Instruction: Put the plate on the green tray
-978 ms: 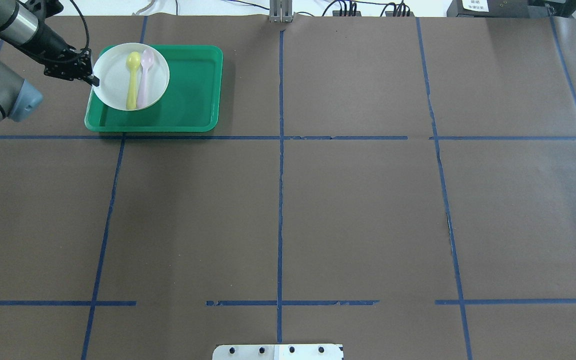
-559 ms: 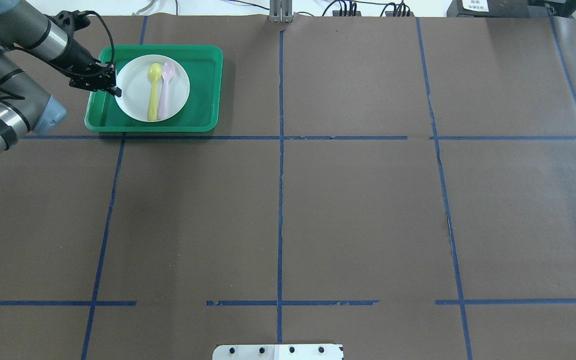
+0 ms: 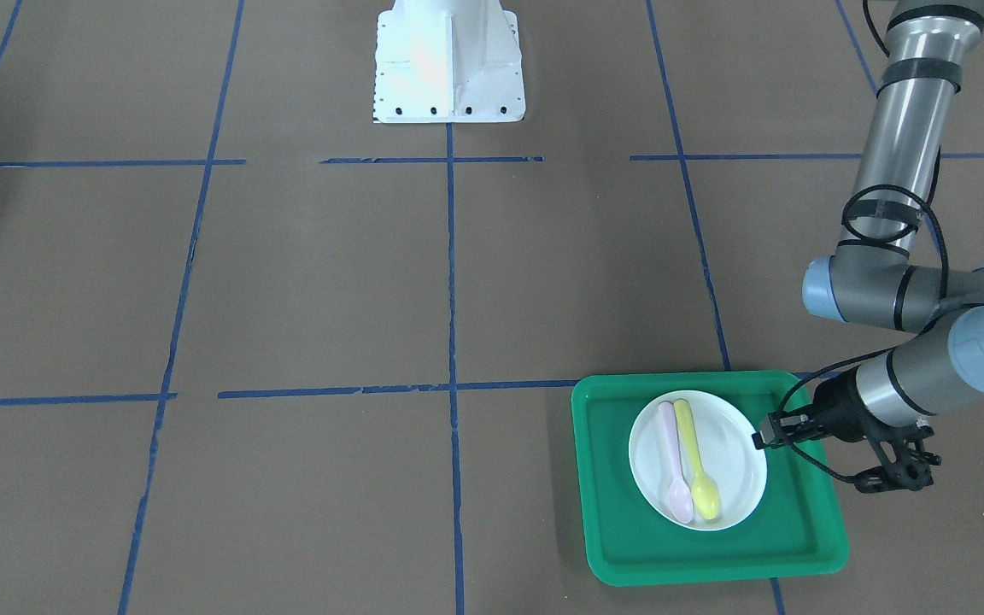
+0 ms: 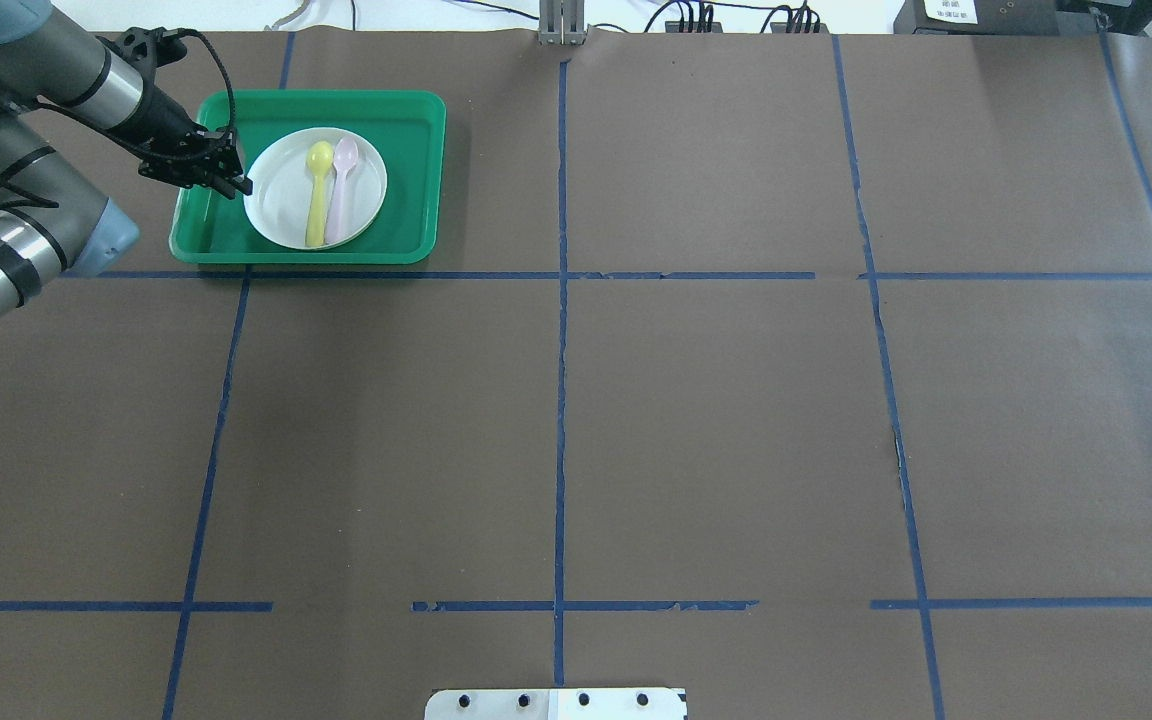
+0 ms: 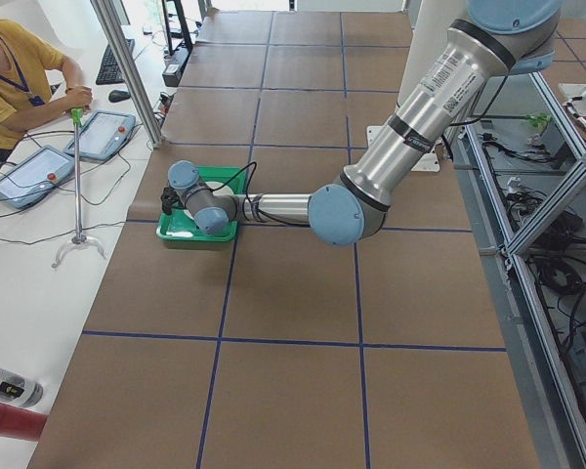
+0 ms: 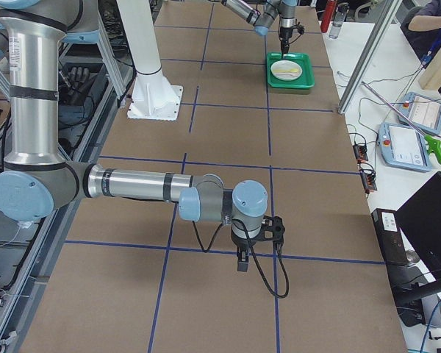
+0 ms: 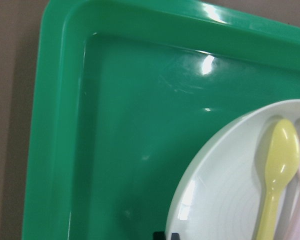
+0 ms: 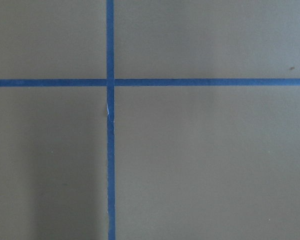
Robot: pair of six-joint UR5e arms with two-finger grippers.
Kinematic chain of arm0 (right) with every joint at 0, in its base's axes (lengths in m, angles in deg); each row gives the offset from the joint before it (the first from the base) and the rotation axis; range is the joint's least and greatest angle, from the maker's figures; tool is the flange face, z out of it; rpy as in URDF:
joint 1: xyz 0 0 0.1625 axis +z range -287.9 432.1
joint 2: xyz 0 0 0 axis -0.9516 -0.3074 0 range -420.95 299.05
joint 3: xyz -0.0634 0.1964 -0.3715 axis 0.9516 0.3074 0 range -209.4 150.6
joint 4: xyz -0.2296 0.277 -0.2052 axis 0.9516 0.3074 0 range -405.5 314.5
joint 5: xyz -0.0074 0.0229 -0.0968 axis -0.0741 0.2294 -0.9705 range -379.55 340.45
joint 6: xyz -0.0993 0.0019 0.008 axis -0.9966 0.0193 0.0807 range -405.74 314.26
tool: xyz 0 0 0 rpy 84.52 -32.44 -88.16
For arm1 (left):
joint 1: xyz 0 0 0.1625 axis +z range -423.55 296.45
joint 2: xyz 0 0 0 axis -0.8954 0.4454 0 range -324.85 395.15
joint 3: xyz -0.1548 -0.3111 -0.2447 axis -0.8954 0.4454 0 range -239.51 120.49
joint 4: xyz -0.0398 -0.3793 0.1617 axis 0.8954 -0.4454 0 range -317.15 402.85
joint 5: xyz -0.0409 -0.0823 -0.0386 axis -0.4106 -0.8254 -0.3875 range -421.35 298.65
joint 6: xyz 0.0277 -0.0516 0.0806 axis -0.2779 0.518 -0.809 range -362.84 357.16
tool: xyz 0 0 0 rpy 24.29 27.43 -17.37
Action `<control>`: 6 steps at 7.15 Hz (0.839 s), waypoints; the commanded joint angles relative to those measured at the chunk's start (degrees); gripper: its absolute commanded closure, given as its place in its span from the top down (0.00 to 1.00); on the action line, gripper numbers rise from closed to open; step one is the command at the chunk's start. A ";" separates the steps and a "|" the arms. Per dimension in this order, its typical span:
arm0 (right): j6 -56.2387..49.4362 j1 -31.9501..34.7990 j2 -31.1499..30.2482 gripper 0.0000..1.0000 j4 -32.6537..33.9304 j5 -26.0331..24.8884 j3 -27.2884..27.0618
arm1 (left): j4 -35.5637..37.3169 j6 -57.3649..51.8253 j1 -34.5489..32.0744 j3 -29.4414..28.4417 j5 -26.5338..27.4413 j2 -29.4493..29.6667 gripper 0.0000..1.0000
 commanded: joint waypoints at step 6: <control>0.00 0.00 0.04 1.00 0.00 0.00 -0.04 | 25.63 -40.16 -16.02 24.29 -0.35 -21.86 1.00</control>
